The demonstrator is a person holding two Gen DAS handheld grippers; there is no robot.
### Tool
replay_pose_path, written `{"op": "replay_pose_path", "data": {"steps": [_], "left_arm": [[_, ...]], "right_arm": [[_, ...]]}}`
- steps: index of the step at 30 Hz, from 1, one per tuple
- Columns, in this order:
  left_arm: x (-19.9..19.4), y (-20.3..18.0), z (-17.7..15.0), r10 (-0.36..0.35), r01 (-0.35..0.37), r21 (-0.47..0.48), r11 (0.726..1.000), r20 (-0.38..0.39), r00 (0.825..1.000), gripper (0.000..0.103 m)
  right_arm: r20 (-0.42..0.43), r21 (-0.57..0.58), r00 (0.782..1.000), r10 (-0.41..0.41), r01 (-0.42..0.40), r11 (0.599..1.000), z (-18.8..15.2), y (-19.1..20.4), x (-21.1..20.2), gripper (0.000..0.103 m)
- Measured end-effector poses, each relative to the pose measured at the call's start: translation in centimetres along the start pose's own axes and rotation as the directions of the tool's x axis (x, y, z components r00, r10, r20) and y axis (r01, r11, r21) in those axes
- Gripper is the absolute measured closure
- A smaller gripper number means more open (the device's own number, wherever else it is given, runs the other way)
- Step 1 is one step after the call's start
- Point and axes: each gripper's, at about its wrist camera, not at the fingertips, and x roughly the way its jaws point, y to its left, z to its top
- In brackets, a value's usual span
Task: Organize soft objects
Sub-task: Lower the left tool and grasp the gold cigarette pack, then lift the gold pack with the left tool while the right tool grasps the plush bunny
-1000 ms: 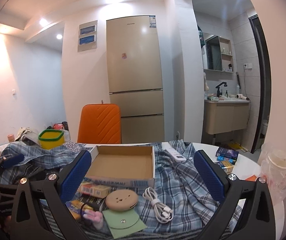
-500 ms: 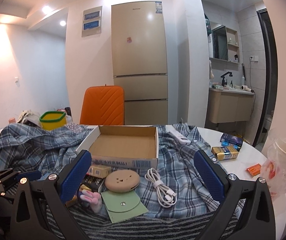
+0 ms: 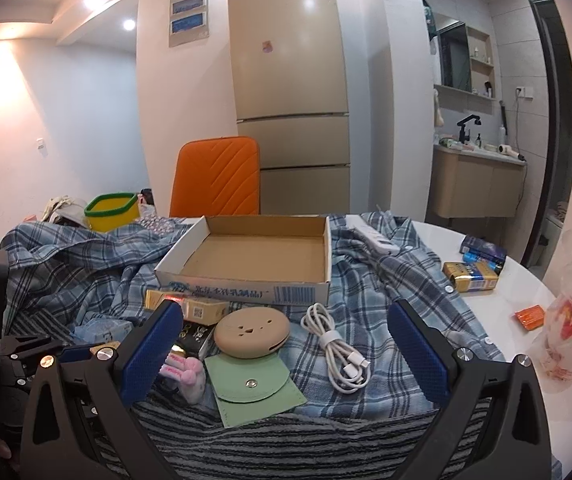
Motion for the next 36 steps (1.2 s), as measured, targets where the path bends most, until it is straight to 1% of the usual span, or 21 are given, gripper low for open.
{"op": "replay_pose_path", "data": {"steps": [3, 6, 8, 9, 10, 12, 13, 14, 17, 20, 23, 24, 27, 31, 33, 34, 35, 36], "left_arm": [[-1.3, 0.3, -0.2, -0.007, 0.008, -0.01, 1.0, 0.071, 0.997, 0.052], [-2.8, 0.6, -0.4, -0.004, 0.007, -0.02, 1.0, 0.147, 0.989, 0.052], [-3.9, 0.9, -0.6, 0.002, 0.005, -0.032, 0.999, 0.202, 0.979, 0.052], [-4.4, 1.0, -0.6, 0.013, -0.004, -0.043, 0.999, 0.227, 0.974, 0.052], [-5.0, 1.3, -0.8, 0.04, -0.025, -0.063, 0.998, 0.258, 0.965, 0.052], [-5.7, 1.7, -1.0, 0.11, -0.082, -0.107, 0.991, 0.292, 0.95, 0.052], [-6.0, 2.0, -1.0, 0.121, -0.087, -0.124, 0.989, 0.305, 0.945, 0.052], [-6.1, 2.3, -1.0, 0.123, -0.085, -0.134, 0.987, 0.308, 0.943, 0.052], [-5.9, 2.8, -0.8, 0.109, -0.069, -0.143, 0.987, 0.295, 0.949, 0.052], [-5.8, 3.1, -0.9, 0.095, -0.054, -0.148, 0.988, 0.29, 0.952, 0.052], [-5.5, 3.0, -1.2, 0.094, -0.052, -0.15, 0.987, 0.29, 0.953, 0.052], [-5.6, 2.9, -1.3, 0.097, -0.055, -0.15, 0.987, 0.289, 0.952, 0.051], [-5.5, 2.9, -1.6, 0.097, -0.055, -0.148, 0.987, 0.291, 0.952, 0.051], [-5.4, 2.9, -1.5, 0.098, -0.055, -0.155, 0.986, 0.285, 0.954, 0.051], [-5.2, 3.1, -1.5, 0.092, -0.047, -0.163, 0.986, 0.278, 0.956, 0.051], [-5.2, 3.2, -1.5, 0.089, -0.044, -0.167, 0.985, 0.275, 0.957, 0.051], [-5.1, 3.3, -1.5, 0.086, -0.041, -0.17, 0.985, 0.272, 0.958, 0.051], [-5.0, 3.3, -1.5, 0.084, -0.038, -0.171, 0.985, 0.27, 0.959, 0.051]], "right_arm": [[-0.028, 0.037, 0.998, 0.06, -0.059, 0.998, -0.1, -0.2, 0.5, 0.0], [-0.065, 0.064, 0.993, 0.097, -0.093, 0.994, -0.1, -0.2, 1.3, 0.0], [-0.083, 0.068, 0.99, 0.117, -0.111, 0.991, -0.1, 0.0, 1.6, 0.0], [-0.099, 0.069, 0.987, 0.128, -0.122, 0.99, -0.1, 0.2, 1.9, 0.001], [-0.115, 0.072, 0.984, 0.135, -0.127, 0.989, -0.2, 0.3, 2.2, 0.003], [-0.145, 0.091, 0.976, 0.164, -0.152, 0.984, -0.3, 0.7, 2.9, 0.006], [-0.161, 0.105, 0.969, 0.186, -0.17, 0.98, -0.5, 0.9, 3.4, 0.008], [-0.181, 0.113, 0.963, 0.2, -0.181, 0.977, -0.6, 1.1, 3.9, 0.012], [-0.23, 0.123, 0.943, 0.241, -0.217, 0.968, -0.9, 2.0, 5.2, 0.025], [-0.295, 0.114, 0.92, 0.257, -0.233, 0.966, -1.2, 3.3, 6.8, 0.031], [-0.363, 0.118, 0.886, 0.289, -0.264, 0.957, -1.8, 4.4, 8.2, 0.043], [-0.393, 0.123, 0.866, 0.308, -0.283, 0.951, -2.2, 4.8, 8.8, 0.045], [-0.439, 0.132, 0.838, 0.326, -0.298, 0.945, -2.9, 5.2, 10.0, 0.048], [-0.502, 0.158, 0.798, 0.332, -0.293, 0.943, -3.8, 5.5, 11.6, 0.056], [-0.523, 0.18, 0.78, 0.345, -0.294, 0.939, -4.4, 5.5, 12.1, 0.064], [-0.522, 0.187, 0.777, 0.351, -0.298, 0.936, -4.4, 5.5, 12.1, 0.065], [-0.517, 0.188, 0.781, 0.35, -0.295, 0.937, -4.4, 5.5, 12.0, 0.067], [-0.511, 0.187, 0.786, 0.349, -0.295, 0.937, -4.4, 5.4, 11.9, 0.071]]}}
